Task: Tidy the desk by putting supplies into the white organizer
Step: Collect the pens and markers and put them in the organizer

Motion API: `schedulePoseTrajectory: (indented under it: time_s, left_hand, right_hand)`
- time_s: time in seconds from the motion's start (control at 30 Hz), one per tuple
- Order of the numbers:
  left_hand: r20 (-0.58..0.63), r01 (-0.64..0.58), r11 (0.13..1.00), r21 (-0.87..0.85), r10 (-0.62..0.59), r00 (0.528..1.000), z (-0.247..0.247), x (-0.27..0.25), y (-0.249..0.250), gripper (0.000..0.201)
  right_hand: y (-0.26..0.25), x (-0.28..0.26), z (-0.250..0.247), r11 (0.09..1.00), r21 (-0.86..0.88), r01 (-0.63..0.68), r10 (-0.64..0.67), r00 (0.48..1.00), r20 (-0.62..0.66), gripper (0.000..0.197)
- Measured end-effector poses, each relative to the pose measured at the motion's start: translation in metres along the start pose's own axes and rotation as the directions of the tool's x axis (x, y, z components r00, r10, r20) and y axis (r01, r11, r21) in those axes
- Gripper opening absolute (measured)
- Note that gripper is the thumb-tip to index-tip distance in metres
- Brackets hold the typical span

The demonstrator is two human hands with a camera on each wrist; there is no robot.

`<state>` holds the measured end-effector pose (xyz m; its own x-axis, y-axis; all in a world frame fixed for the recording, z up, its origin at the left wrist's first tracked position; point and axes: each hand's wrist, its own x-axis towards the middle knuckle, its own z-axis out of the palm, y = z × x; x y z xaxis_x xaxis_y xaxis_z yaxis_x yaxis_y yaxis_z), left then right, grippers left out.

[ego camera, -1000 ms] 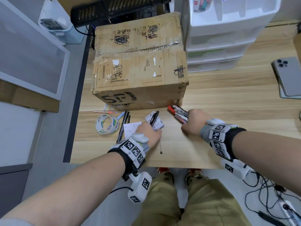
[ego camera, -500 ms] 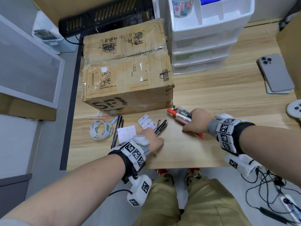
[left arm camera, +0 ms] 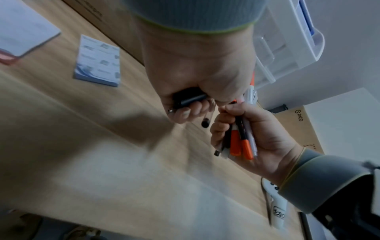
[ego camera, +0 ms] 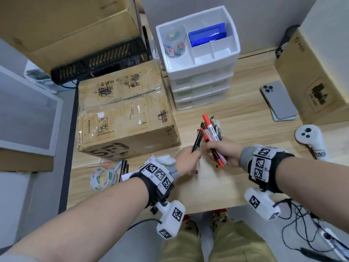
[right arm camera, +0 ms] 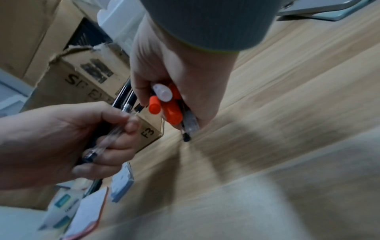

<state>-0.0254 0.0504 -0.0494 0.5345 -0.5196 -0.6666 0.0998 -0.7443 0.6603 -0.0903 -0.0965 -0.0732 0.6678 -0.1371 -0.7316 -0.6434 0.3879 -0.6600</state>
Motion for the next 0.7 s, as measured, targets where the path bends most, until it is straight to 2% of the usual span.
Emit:
schedulePoseTrajectory:
  time_s: [0.07,0.17,0.33,0.47,0.6,0.7]
  left_hand:
    - [0.029,-0.008,1.0,0.012,0.008,1.0,-0.002,0.001,0.014,0.019]
    - [0.053,-0.034,0.999,0.028,0.032,0.998,-0.007,0.004,0.032,0.029]
    - [0.122,-0.07,0.996,0.06,0.063,0.991,-0.01,0.014,0.048,0.029]
    - [0.155,-0.096,0.981,0.168,0.07,0.986,-0.013,0.018,0.058,0.033]
    - [0.17,-0.107,0.961,0.256,0.064,0.983,-0.02,0.02,0.074,0.027]
    - [0.158,-0.138,0.938,0.319,0.091,0.983,-0.03,0.018,0.088,0.028]
  right_hand:
    - [-0.005,0.0,0.0,0.993,0.115,0.012,-0.019,0.998,0.062,0.019]
    - [-0.015,0.0,-0.003,0.977,0.213,0.007,-0.024,0.997,0.078,0.017]
    - [-0.03,-0.004,-0.006,0.981,0.195,0.005,-0.027,0.994,0.108,0.017]
    - [-0.037,-0.003,-0.002,0.983,0.181,0.03,-0.031,0.999,0.007,0.028]
    - [-0.052,-0.002,-0.001,0.989,0.148,0.021,-0.009,0.997,-0.083,0.026]
    - [-0.07,-0.008,-0.002,0.988,0.148,0.039,-0.016,0.988,-0.153,0.018]
